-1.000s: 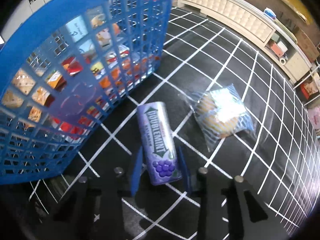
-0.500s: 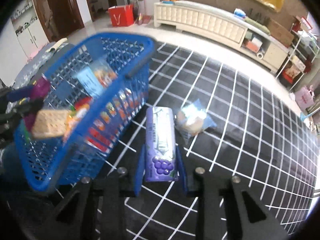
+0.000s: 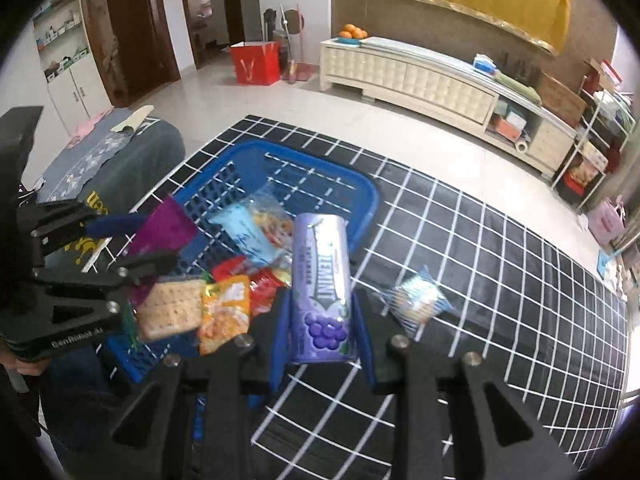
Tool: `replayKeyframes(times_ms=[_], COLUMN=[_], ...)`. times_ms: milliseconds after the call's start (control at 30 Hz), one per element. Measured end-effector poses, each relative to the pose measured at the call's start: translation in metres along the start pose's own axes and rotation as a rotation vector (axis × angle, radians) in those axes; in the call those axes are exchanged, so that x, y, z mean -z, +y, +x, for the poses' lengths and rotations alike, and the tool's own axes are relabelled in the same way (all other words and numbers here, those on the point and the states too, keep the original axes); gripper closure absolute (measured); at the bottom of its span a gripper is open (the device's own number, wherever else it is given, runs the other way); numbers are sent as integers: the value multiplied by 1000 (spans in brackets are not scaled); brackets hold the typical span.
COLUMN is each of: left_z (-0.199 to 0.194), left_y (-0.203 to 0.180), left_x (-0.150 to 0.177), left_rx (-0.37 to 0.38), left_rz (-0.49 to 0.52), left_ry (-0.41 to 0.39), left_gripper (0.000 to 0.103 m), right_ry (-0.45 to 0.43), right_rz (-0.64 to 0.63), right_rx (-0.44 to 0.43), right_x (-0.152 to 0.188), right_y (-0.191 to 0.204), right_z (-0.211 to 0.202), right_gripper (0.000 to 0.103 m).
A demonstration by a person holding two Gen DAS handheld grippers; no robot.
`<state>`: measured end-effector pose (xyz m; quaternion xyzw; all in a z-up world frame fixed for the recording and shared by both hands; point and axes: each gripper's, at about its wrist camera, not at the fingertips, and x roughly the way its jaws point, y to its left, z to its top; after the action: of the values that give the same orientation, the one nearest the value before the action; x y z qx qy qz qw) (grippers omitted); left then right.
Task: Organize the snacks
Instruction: 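Release the purple pack into the basket with the left tool while the right tool lifts the gum tube, then lower the purple gum tube into the basket and open the right tool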
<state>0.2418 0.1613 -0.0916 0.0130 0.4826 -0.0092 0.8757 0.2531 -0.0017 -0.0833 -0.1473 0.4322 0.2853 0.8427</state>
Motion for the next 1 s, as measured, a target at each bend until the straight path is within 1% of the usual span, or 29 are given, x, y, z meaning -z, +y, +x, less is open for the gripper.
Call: replayKeyframes(times_ms=[67,133,200,233,300,333,367,400,567,733,800,867,1000], left_z=[4,7,13,16,19,20,20,20,12,-6,-13,-18,-18], left_y=[1,-1,0,1,4,5,4,3,2,15,19,25,33], left_x=[-2,-2,-4,-4,-4,-3,-2,-2,1,1,2,2,6], left_rx=[22,21,18,29,53,64,65,60,37,26,6,2,-16], left_rz=[20,43,44,36,16,10,13,21,37,-15,-21,-31,-40], left_ry=[3,0,18,24,40,44,45,47,42,14,0,-5,-4], left_gripper=[58,58,58,58,52,51,48,45,44,44,44,44,44], right_ry=[14,26,35,36,31,34,37,39,48,64,72,74,104], right_rz=[0,-5,-11,-13,-12,-7,-3,0,8,-4,-19,-48,-103], right_rx=[-6,-10,-14,-14,-10,-17,-25,-27,-35,-48,-52,-41,-23], right_x=[2,-1,-1,-1,-2,-2,-1,0,-1,-4,-7,-9,-13], right_y=[3,3,5,6,5,5,4,3,6,15,22,32,46], right_z=[5,11,13,14,14,15,15,16,19,21,21,24,37], right_gripper=[69,69,69,69,69,69,69,69,69,69,69,69,69])
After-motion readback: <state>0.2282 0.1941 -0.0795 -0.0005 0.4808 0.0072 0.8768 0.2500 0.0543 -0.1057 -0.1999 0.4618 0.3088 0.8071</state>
